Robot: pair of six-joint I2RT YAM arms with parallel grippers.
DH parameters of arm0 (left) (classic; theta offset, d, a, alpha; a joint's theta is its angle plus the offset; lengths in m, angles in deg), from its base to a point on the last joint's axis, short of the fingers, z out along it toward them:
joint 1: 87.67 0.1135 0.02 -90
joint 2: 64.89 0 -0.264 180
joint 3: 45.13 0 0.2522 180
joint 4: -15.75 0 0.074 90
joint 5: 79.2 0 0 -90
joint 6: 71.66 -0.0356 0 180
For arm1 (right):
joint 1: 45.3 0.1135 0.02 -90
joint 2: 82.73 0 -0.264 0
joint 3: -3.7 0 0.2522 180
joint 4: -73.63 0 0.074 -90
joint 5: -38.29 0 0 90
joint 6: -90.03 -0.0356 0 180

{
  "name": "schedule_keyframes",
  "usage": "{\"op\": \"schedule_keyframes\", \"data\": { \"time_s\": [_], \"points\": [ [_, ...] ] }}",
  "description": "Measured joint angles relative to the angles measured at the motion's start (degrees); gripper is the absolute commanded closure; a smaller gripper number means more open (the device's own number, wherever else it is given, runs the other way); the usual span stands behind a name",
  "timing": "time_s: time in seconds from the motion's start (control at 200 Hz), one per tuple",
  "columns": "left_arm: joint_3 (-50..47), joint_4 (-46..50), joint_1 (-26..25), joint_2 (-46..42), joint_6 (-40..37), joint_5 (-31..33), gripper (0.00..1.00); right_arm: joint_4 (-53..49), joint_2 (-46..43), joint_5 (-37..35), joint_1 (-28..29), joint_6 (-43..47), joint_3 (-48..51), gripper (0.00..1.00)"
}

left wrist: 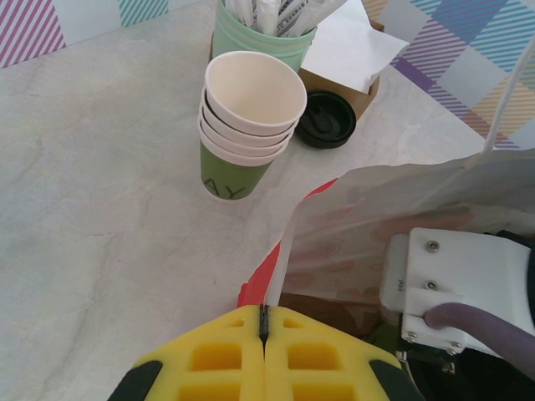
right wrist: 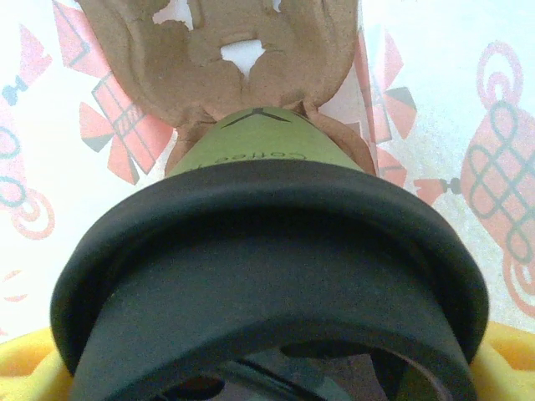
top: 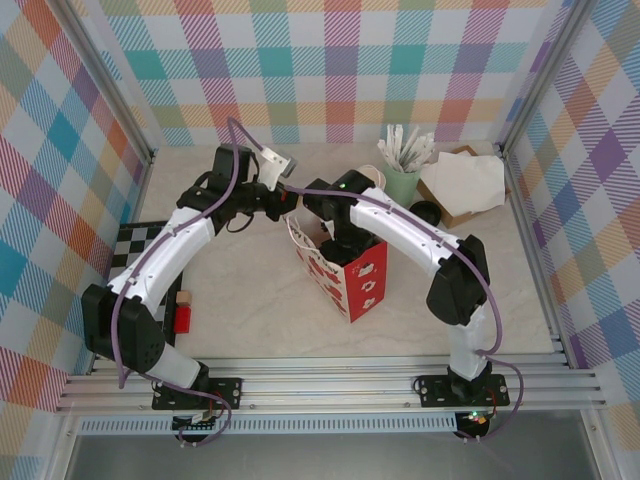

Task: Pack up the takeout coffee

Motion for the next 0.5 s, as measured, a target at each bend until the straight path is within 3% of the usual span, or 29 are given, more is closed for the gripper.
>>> {"op": "schedule_keyframes", "data": {
  "time_s": [0.505],
  "points": [
    [-1.7,-1.3,-1.6,-2.8,0.0,0.3,1.0,-0.6,0.2,0.4,0.0,-0.1,-0.8,0.44]
  ]
}}
